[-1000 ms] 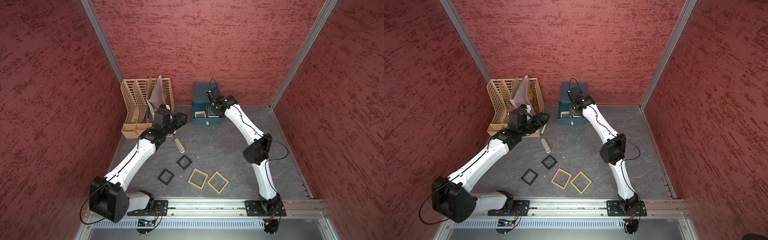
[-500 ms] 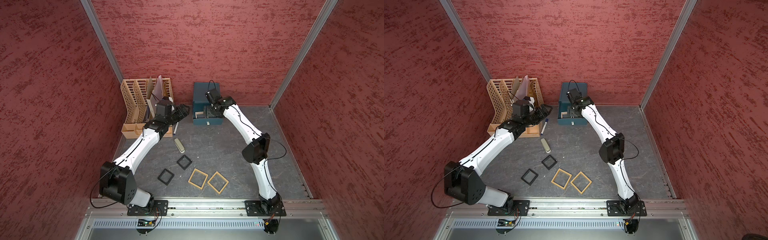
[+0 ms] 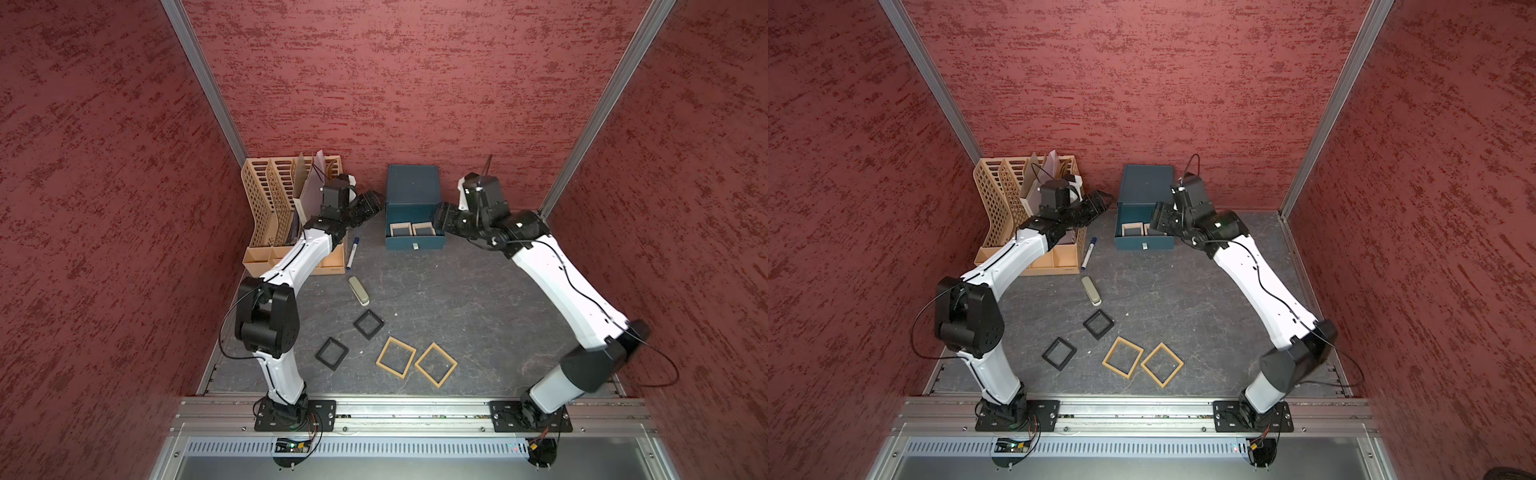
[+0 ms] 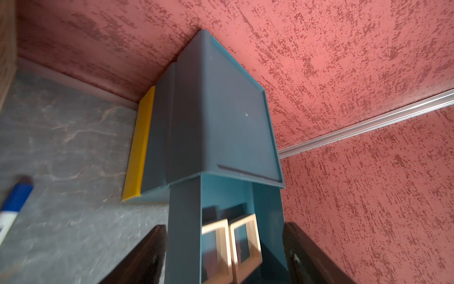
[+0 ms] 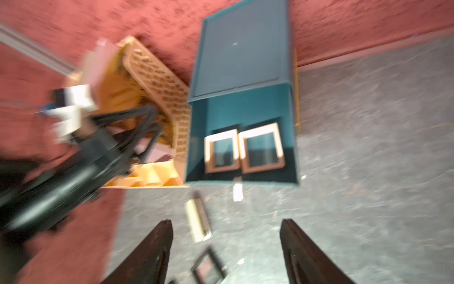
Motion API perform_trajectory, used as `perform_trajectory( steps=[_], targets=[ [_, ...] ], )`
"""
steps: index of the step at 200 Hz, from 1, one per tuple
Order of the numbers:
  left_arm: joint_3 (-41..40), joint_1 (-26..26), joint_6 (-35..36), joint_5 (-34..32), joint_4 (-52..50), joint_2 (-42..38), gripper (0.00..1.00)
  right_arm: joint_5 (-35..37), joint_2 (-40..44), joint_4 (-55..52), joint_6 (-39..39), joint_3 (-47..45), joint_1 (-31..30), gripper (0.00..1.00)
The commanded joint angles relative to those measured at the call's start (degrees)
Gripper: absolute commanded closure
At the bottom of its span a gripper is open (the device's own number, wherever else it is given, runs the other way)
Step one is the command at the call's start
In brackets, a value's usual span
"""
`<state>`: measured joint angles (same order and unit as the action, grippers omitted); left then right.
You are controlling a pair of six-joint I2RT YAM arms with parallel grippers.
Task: Place the brooch boxes into the drawer by color
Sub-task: Place the brooch box in the drawer, then close the drawer in the storage box.
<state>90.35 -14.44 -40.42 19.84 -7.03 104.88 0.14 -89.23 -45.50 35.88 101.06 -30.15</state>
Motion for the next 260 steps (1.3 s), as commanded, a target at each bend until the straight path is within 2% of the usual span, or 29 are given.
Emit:
perform_trajectory(
  steps=[1, 23, 41, 66, 134, 177, 202, 220, 260],
  targets=[
    [4.3, 0.5, 1.2, 3.4, 2.5, 3.7, 0.24, -10.9, 6.2, 21.0, 12.7, -18.9, 0.2, 0.27],
    [8.8, 0.5, 1.9, 4.0, 0.5, 7.4, 0.25, -16.6, 11.6, 38.6, 23.2, -34.4, 0.7, 0.36],
    [12.4, 0.4, 2.8, 4.5, -1.5, 10.4, 0.26, -18.2, 12.1, 49.1, 29.8, -41.0, 0.8, 0.37],
    [17.7, 0.4, 4.5, 3.7, -6.1, 14.5, 0.26, -16.8, 11.4, 58.6, 35.5, -47.5, 0.7, 0.35],
    [27.8, 0.0, 5.5, 1.0, -13.3, 22.2, 0.30, -17.1, 1.9, 74.3, 48.4, -52.0, 0.7, 0.41],
    [34.5, -0.2, 6.8, 0.2, -20.2, 25.7, 0.30, -17.0, -3.7, 77.0, 50.2, -49.2, 0.8, 0.44],
    [34.7, -0.6, 7.3, -0.2, -20.8, 25.6, 0.30, -15.1, -4.7, 79.0, 49.9, -49.3, 1.2, 0.50],
    [34.6, -0.8, 7.2, -0.3, -20.8, 25.5, 0.30, -13.9, -5.0, 79.6, 48.9, -49.2, 1.5, 0.51],
    [34.7, -0.9, 7.2, -0.7, -20.8, 25.5, 0.30, -14.2, -8.6, 83.7, 50.3, -48.3, 2.3, 0.61]
  ],
)
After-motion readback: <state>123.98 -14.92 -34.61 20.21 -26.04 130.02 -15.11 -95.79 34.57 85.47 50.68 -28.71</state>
